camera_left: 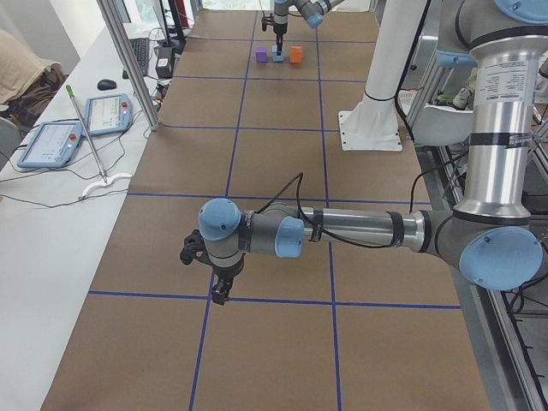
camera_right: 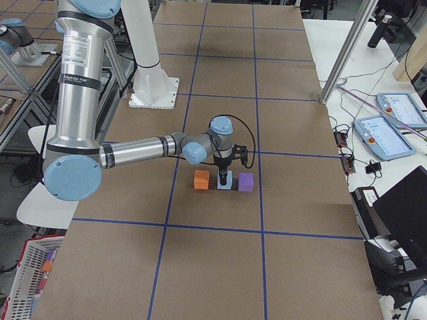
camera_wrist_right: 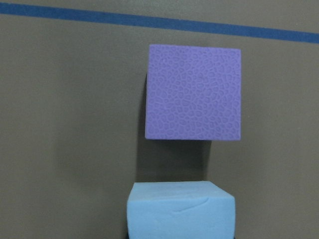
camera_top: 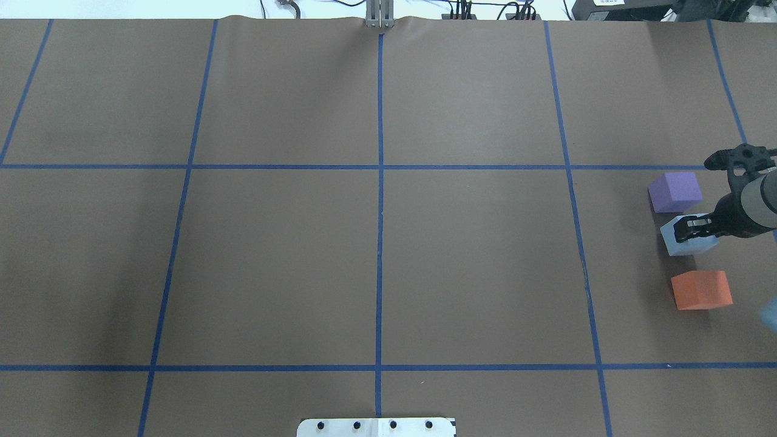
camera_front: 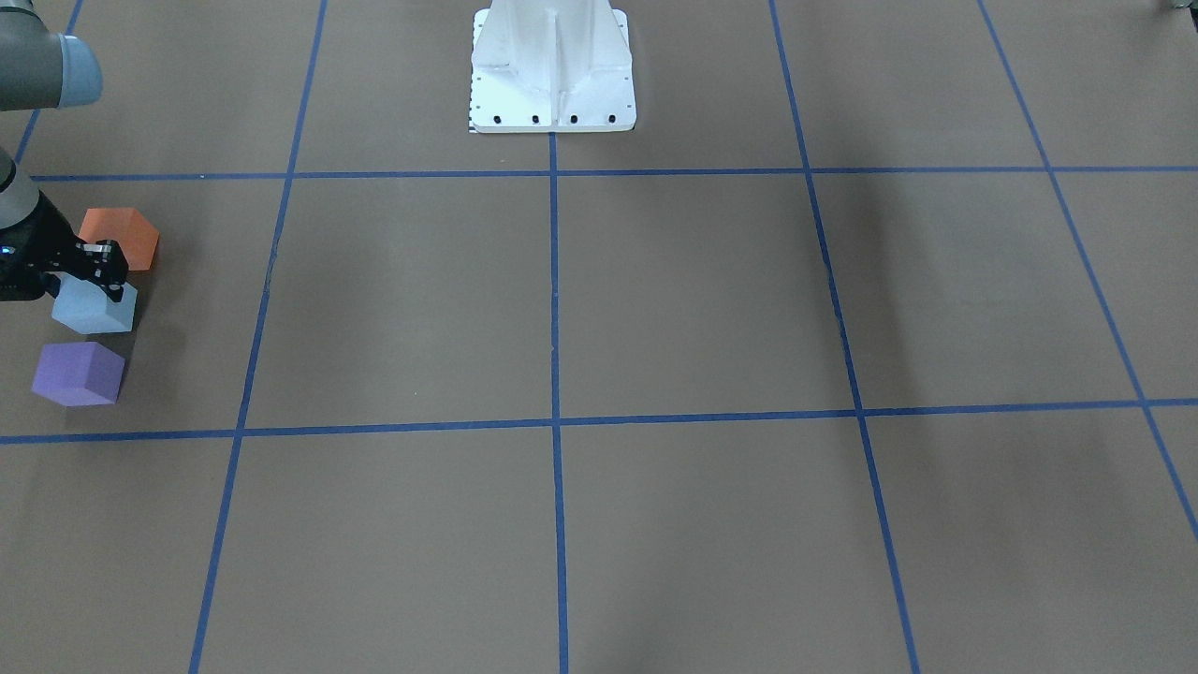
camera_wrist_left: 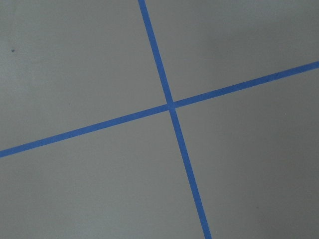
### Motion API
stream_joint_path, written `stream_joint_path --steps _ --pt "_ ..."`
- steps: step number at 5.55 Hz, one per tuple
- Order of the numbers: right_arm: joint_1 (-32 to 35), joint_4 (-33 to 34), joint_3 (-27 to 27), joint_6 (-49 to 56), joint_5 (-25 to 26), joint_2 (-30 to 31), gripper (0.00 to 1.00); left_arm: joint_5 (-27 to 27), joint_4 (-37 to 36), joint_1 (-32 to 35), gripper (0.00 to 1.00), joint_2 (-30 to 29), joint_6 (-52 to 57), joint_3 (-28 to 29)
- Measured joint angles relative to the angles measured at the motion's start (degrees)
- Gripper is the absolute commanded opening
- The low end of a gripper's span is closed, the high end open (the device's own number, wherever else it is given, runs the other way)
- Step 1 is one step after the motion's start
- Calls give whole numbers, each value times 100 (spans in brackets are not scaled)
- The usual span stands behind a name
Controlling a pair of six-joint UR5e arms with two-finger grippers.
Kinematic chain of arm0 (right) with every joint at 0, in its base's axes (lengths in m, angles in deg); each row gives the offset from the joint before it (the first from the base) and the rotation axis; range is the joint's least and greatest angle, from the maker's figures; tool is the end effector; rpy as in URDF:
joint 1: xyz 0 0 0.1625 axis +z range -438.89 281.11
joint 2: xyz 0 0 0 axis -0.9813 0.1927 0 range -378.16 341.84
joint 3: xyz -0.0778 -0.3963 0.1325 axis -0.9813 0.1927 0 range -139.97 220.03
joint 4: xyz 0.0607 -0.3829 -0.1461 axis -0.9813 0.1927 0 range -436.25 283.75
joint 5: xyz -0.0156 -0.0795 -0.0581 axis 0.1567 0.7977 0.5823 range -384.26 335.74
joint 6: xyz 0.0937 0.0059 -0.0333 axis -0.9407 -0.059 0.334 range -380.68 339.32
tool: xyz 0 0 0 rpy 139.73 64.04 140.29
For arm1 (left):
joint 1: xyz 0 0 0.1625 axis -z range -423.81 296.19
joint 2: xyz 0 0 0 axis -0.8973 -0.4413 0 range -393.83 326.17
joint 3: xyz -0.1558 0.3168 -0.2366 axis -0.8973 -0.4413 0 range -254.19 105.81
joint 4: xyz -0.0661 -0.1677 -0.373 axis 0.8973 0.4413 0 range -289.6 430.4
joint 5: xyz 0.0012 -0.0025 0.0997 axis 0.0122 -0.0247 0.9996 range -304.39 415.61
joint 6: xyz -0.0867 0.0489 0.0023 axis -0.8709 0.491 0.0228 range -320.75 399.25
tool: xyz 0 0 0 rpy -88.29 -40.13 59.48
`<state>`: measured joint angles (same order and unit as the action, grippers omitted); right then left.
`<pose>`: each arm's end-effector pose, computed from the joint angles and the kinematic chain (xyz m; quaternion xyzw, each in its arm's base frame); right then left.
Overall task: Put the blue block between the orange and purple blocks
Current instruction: 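Lower the light blue cube between the purple and orange cubes, then open the right gripper and raise it away from the cubes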
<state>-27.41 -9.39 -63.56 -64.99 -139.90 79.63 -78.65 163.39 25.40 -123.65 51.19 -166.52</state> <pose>-0.2179 -0.4187 0.5743 0.0406 -0.3223 -0.0077 0.9457 -0.0570 -0.4972 0.6348 0.0779 0.3706 0.1194 0.9178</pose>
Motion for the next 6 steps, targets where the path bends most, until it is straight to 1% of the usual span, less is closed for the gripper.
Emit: stream_joint_path --steps 2,3,4,5,6 --pt "-4 -3 -127 -32 -6 -33 99 19 0 0 100 7 16 -11" --pt "161 30 -304 26 -193 -27 99 29 0 0 100 16 25 -11" --pt "672 98 -417 412 -601 -2 99 40 23 1 100 38 37 -4" --pt "1448 422 -419 1345 -1073 21 99 34 61 6 100 83 43 24" --pt "2264 1160 -374 2703 -1362 2 99 13 73 11 100 131 40 42"
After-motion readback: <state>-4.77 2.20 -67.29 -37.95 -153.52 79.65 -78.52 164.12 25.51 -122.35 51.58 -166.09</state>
